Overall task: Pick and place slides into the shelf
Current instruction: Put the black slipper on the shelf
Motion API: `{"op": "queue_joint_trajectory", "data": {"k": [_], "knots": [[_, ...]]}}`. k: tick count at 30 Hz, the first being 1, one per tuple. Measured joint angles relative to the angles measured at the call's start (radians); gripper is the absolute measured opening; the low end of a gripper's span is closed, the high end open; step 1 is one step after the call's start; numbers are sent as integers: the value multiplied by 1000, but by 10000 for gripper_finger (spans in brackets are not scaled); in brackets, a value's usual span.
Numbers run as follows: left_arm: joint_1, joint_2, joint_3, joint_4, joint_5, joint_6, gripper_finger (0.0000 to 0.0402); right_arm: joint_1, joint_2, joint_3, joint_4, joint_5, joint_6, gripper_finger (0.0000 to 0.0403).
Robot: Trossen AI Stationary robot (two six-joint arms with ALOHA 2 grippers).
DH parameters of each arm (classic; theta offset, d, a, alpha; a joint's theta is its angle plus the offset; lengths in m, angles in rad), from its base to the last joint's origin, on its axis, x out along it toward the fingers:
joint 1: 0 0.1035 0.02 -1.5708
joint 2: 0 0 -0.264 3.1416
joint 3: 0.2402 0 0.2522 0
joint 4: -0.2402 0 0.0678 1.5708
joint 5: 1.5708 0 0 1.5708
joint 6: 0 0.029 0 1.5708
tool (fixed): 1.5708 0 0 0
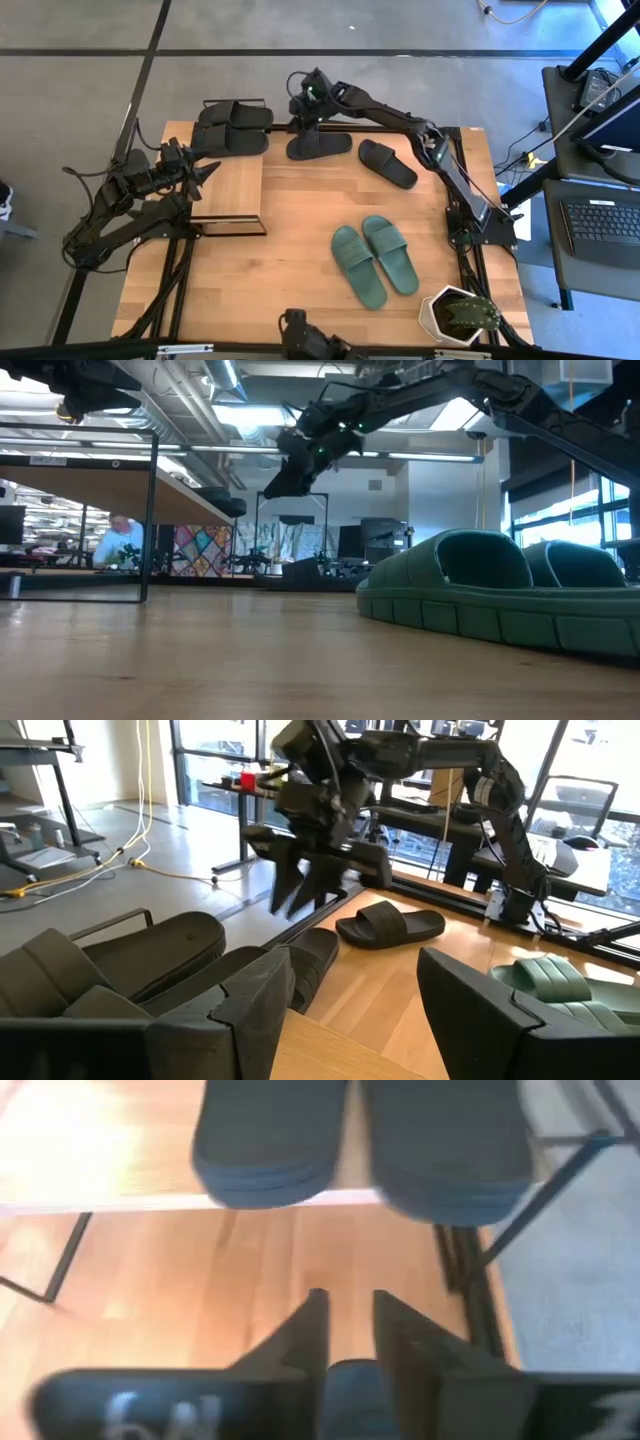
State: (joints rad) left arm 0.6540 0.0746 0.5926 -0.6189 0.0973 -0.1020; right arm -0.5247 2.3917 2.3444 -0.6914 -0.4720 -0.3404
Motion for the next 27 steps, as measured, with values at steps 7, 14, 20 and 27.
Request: {"op": "queue_joint_trajectory", "data": {"k": [7, 14, 20, 27], "knots": [[0, 0, 0, 0, -2, 0, 212, 58, -36, 3, -165, 198, 41, 227], [0, 0, 0, -1, -4, 0, 212, 115, -101, 9, -470, 342, 175, 289], [0, 0, 0, 0, -8, 0, 212, 186, -115, 9, -693, 355, 280, 293], [0, 0, 0, 0, -8, 0, 212, 265, -118, 8, -775, 476, 338, 294]]}}
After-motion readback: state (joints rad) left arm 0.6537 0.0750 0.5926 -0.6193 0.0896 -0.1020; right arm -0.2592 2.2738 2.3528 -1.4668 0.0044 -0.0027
